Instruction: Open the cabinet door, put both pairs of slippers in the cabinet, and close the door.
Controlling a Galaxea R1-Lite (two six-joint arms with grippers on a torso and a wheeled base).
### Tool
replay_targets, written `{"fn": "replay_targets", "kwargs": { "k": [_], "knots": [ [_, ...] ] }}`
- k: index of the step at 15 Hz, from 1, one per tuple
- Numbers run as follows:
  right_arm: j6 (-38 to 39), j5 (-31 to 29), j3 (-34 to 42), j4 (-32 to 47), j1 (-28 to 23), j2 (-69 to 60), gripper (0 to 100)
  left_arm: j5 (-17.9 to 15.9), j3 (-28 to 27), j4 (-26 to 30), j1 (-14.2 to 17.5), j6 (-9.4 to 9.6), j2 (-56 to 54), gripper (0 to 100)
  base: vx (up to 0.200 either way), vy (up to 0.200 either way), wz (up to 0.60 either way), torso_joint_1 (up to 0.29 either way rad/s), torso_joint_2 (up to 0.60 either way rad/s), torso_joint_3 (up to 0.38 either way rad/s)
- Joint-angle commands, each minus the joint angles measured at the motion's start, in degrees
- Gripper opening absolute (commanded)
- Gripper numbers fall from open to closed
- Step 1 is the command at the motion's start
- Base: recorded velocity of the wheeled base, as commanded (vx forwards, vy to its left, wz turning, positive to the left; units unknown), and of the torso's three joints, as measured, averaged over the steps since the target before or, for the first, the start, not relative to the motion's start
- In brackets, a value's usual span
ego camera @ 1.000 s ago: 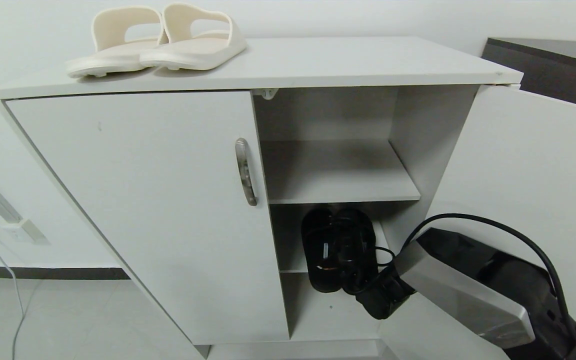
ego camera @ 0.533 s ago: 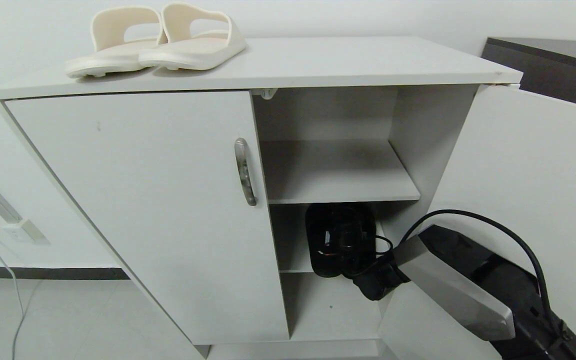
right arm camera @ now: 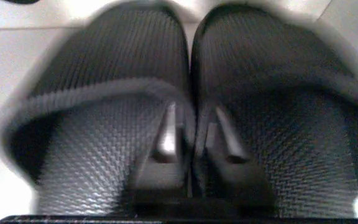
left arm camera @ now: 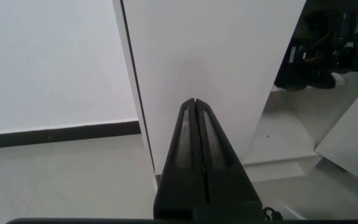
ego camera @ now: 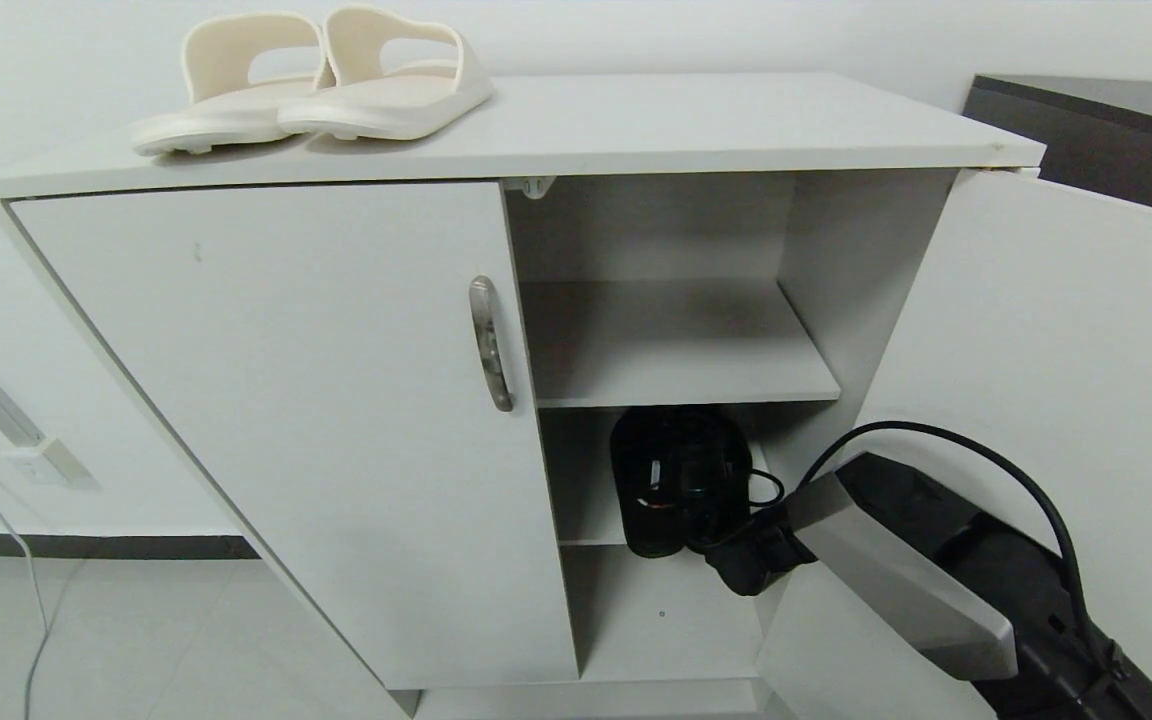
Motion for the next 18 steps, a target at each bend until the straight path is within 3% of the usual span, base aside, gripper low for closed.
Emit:
{"fn": "replay_targets", "kwargs": {
  "k": [1, 7, 13, 18],
  "knots": [
    [0.0, -0.1, 0.3, 0.0, 0.0, 0.1, 100, 0.0, 0.0, 0.0, 0.0, -0.05, 0.1, 0, 0.0, 0.0, 0.0, 0.0, 0.0, 0.0],
    [0.0, -0.5, 11.5, -3.2, 1.5, -6.7, 100, 0.0, 0.0, 0.0, 0.0, 0.03, 0.1, 0, 0.0, 0.0, 0.0, 0.0, 0.0, 0.0],
    [0.2, -0.7, 44.7, -18.7, 7.3, -22.8, 100, 0.0, 0.0, 0.0, 0.0, 0.12, 0.1, 0, 0.0, 0.0, 0.0, 0.0, 0.0, 0.0],
    [0.0, -1.7, 61.2, -31.7, 12.0, -27.3, 100, 0.0, 0.0, 0.0, 0.0, 0.12, 0.1, 0, 0.0, 0.0, 0.0, 0.0, 0.0, 0.0]
  ]
}}
